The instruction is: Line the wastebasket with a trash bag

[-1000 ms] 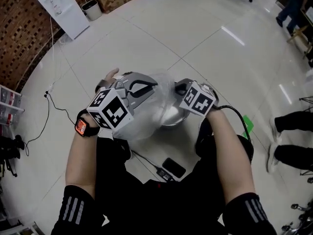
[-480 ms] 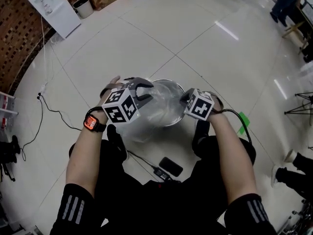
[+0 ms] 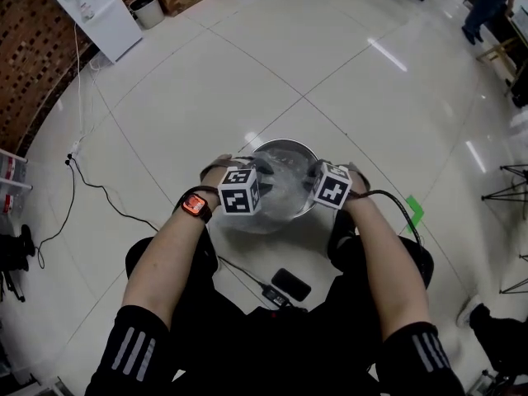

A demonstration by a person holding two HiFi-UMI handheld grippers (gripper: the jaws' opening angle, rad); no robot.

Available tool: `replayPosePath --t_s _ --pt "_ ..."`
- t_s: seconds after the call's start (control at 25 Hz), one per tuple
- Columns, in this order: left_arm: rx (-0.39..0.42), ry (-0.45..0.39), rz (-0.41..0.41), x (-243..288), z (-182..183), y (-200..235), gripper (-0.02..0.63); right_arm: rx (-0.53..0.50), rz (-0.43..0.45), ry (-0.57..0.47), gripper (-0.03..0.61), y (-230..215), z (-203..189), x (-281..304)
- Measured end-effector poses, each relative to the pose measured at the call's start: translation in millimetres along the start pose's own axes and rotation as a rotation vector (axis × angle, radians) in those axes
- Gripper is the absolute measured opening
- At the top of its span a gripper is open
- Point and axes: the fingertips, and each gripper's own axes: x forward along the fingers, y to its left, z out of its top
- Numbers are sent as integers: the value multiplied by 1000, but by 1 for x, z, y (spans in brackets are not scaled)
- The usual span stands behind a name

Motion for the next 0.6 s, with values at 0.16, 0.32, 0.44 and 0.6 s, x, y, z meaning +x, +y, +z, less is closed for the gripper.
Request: replayPosePath --t_s 0.16,0.32,0.44,0.6 --pt "-24 6 -5 23 0 6 115 -22 15 33 127 3 -12 -1" --pt "-30 15 -24 43 0 5 115 -26 -5 42 135 -1 -15 -10" --pt "-36 32 -47 56 -3 0 120 5 2 13 137 -6 -10 -20" --pt "-37 53 -64 68 -10 -4 124 4 25 -12 135 -7 -1 -30"
